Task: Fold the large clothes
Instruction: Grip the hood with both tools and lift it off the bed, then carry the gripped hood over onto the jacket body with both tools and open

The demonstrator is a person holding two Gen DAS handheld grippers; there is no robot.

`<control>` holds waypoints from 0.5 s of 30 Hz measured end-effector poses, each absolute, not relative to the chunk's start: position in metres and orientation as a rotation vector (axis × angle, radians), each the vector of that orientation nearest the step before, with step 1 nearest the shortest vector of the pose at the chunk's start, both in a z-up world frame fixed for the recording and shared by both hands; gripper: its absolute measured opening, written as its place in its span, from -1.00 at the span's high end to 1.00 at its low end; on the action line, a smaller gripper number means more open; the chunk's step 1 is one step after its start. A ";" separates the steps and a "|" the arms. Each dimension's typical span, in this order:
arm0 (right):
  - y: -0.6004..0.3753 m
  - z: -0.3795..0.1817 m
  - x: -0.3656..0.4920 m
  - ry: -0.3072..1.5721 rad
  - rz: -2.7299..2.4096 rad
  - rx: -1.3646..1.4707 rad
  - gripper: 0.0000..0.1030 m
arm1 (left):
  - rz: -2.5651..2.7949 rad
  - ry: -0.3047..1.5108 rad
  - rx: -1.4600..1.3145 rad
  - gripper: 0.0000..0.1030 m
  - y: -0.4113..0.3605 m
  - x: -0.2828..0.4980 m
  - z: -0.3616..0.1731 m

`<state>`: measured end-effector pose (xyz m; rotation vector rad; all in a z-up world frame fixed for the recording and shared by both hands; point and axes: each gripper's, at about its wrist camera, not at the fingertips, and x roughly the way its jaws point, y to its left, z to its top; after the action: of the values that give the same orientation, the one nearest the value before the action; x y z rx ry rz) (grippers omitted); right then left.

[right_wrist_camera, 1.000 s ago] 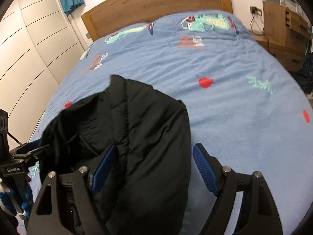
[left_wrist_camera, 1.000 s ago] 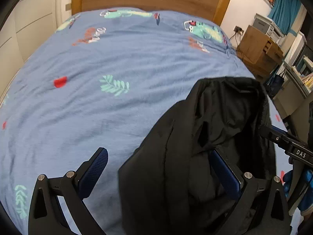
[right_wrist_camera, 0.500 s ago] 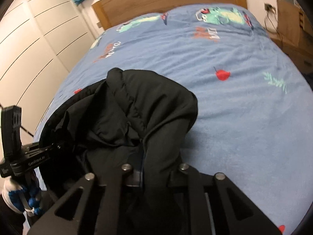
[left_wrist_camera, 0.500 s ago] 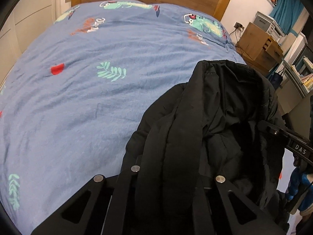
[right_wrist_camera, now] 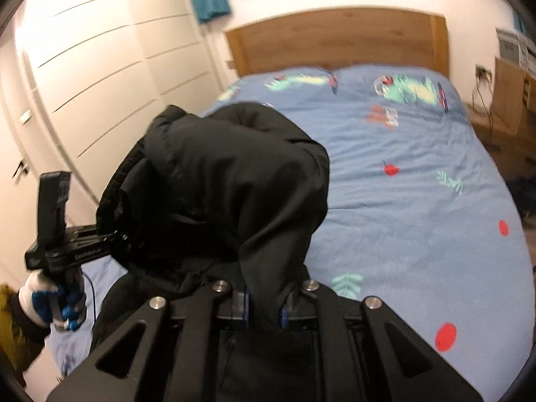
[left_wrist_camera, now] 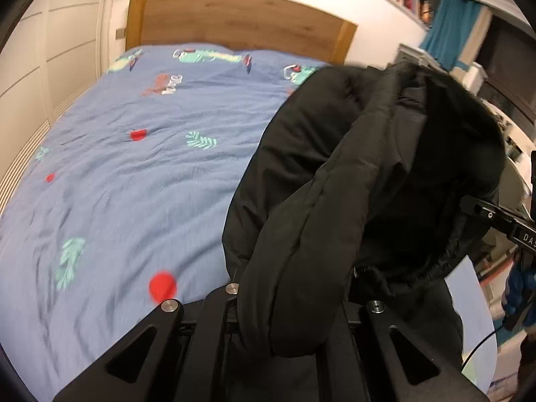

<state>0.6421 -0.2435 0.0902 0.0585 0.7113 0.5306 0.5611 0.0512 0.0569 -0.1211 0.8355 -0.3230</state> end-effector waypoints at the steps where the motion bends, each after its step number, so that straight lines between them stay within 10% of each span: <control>1: -0.244 0.096 0.615 0.685 0.546 0.036 0.77 | -0.330 0.826 -0.120 0.87 0.052 0.545 0.059; 15: -0.268 0.005 0.419 0.733 0.494 0.066 0.76 | -0.374 0.822 -0.236 0.85 0.056 0.376 -0.017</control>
<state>0.4194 -0.2676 0.0048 0.0659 0.7334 0.4937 0.3764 0.0564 -0.0170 -0.2365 0.8223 -0.3742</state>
